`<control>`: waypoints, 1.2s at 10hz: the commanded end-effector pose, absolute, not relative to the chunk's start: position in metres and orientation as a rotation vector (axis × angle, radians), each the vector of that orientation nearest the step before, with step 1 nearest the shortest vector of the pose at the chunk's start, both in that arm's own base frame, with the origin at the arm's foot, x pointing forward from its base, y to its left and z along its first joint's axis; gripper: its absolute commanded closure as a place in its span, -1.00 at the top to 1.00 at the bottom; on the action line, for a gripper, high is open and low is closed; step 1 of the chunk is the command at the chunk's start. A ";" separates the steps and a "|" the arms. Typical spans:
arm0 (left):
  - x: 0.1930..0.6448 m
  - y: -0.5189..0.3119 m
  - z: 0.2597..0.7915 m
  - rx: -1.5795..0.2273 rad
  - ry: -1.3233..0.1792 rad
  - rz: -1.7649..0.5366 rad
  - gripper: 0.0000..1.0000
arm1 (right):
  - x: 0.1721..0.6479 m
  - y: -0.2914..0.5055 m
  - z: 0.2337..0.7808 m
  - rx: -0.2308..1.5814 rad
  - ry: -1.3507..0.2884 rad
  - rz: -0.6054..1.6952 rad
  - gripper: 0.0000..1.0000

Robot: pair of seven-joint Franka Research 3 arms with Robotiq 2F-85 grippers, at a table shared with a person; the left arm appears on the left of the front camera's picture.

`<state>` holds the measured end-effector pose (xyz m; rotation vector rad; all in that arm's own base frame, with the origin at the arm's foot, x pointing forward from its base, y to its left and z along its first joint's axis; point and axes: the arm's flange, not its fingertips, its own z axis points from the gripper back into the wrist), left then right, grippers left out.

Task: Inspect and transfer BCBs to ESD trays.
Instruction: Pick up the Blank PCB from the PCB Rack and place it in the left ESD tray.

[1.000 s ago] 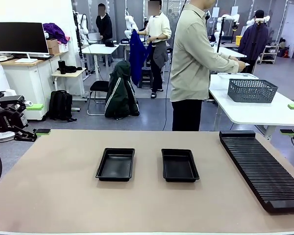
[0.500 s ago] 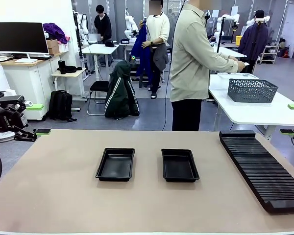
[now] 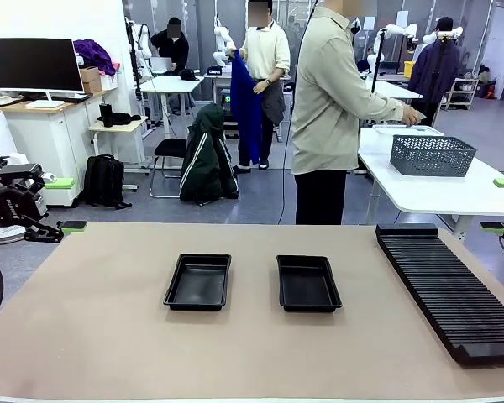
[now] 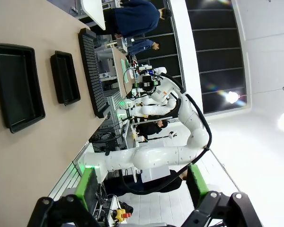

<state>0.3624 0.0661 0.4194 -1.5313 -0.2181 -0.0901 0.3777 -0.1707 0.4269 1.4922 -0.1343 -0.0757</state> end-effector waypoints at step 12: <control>0.361 0.066 0.419 -1.526 -0.222 -0.087 1.00 | 0.378 -0.171 0.427 1.489 -0.134 -0.072 1.00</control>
